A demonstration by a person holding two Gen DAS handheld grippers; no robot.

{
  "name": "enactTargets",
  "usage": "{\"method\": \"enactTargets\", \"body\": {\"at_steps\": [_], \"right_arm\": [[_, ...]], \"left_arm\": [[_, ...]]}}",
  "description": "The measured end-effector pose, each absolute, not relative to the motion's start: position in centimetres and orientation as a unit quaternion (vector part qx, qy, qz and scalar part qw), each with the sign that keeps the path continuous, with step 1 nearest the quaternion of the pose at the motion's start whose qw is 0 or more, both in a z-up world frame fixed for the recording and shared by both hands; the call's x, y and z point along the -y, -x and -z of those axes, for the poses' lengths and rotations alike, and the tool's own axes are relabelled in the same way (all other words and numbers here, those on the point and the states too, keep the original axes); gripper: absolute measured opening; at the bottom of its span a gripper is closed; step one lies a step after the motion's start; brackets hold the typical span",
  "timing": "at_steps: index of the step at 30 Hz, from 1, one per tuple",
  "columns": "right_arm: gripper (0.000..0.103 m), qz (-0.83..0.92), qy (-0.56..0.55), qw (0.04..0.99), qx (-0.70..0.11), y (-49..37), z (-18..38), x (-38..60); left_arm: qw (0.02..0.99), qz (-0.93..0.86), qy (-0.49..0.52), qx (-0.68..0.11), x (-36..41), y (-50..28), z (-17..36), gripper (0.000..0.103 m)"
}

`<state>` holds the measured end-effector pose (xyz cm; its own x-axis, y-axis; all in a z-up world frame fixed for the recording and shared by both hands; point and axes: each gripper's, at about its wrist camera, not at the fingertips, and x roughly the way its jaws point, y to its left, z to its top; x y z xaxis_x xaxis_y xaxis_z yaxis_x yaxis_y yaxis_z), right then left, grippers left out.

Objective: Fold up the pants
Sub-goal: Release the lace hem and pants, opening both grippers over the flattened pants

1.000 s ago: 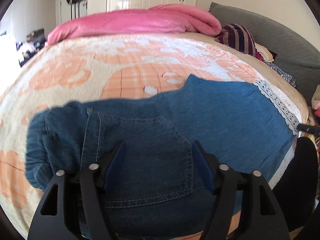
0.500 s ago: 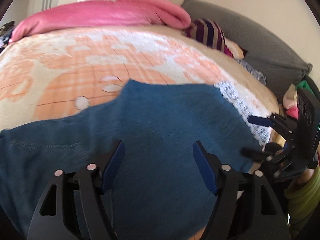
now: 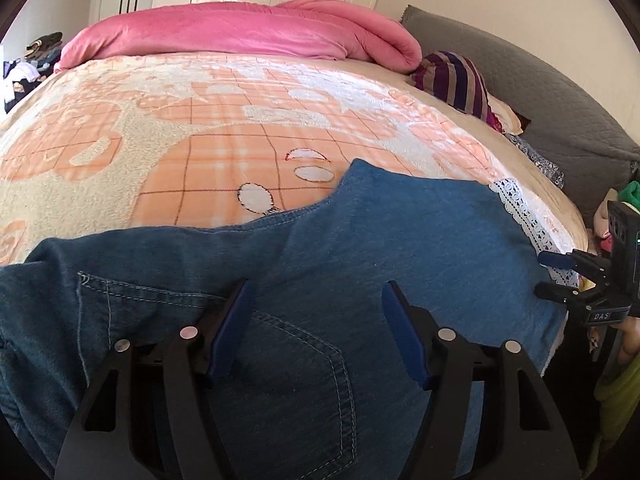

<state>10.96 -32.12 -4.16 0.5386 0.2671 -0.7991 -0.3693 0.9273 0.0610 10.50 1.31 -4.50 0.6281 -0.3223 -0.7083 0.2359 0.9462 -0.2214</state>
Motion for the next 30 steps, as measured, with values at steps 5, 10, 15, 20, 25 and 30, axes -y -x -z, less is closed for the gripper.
{"method": "enactTargets", "body": {"at_steps": [5, 10, 15, 20, 25, 30], "right_arm": [[0.083, -0.196, 0.011, 0.888, -0.416, -8.7, 2.4, 33.4], [0.084, -0.187, 0.035, 0.88, -0.436, -6.9, 3.0, 32.9], [0.084, -0.174, 0.038, 0.869, -0.461, -7.3, 4.6, 33.0], [0.087, -0.194, -0.006, 0.877, -0.44, -6.3, 3.5, 34.1], [0.089, -0.175, -0.047, 0.894, -0.409, -4.8, 2.0, 37.1], [0.091, -0.153, -0.079, 0.904, -0.392, -4.1, 1.5, 39.7]], "left_arm": [[0.912, 0.125, 0.022, -0.39, -1.0, -8.1, 3.0, 0.079], [0.911, 0.117, -0.029, -0.394, 0.4, -5.3, 3.2, 0.08], [0.902, 0.091, -0.103, -0.408, 1.7, -4.1, 5.1, 0.083], [0.904, 0.084, -0.096, -0.408, 1.1, -3.8, 4.6, 0.085], [0.911, 0.095, -0.069, -0.395, 1.0, -1.8, 2.9, 0.085], [0.916, 0.117, -0.048, -0.381, 1.7, -0.6, 0.9, 0.085]]}}
